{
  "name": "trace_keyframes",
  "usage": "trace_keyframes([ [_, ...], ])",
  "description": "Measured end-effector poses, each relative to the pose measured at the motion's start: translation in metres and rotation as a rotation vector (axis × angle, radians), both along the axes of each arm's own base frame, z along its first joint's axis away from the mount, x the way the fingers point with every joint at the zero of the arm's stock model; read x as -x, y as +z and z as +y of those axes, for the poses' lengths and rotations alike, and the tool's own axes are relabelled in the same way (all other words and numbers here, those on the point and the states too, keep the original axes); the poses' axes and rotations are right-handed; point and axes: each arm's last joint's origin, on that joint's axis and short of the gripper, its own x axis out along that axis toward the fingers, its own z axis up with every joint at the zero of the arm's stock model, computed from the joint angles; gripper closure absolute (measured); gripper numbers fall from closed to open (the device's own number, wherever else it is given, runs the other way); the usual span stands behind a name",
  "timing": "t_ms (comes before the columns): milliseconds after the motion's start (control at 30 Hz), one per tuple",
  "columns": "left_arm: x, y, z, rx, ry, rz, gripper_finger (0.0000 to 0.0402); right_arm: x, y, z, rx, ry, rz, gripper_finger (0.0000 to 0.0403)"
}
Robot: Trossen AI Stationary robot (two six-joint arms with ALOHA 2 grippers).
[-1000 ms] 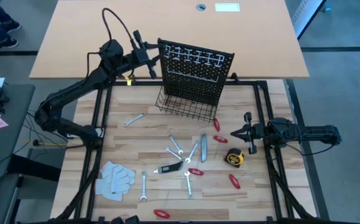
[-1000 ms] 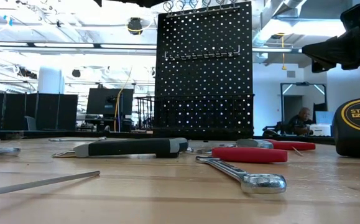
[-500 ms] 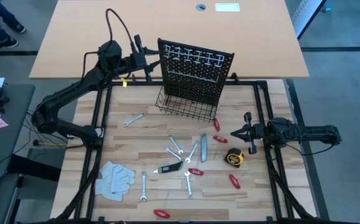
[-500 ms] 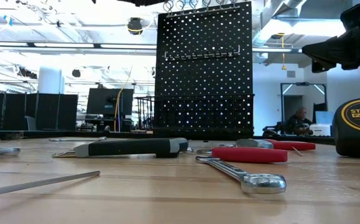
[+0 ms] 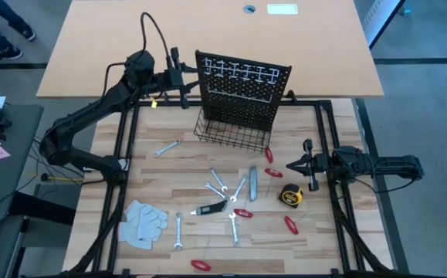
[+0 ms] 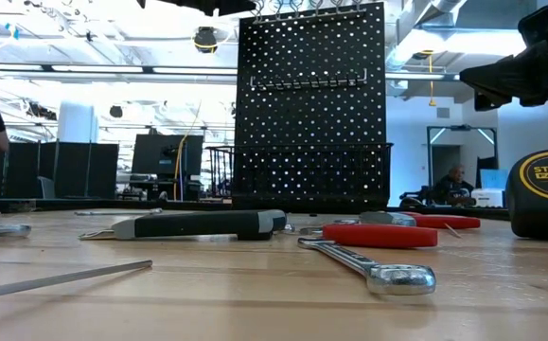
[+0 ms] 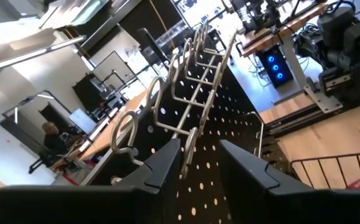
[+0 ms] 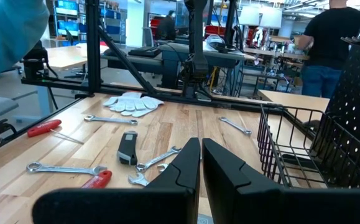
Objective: Hang tools onto peg board
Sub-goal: Hang the hook on the pegboard
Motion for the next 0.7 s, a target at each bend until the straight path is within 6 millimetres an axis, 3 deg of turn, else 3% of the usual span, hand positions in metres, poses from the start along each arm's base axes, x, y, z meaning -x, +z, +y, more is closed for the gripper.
trace_keyframes([
  [700, 0.0066, 0.0050, -0.0027, -0.156, 0.082, 0.037, 0.0296, 0.0000, -0.0001, 0.0000, 0.000, 0.000, 0.000, 0.0376],
])
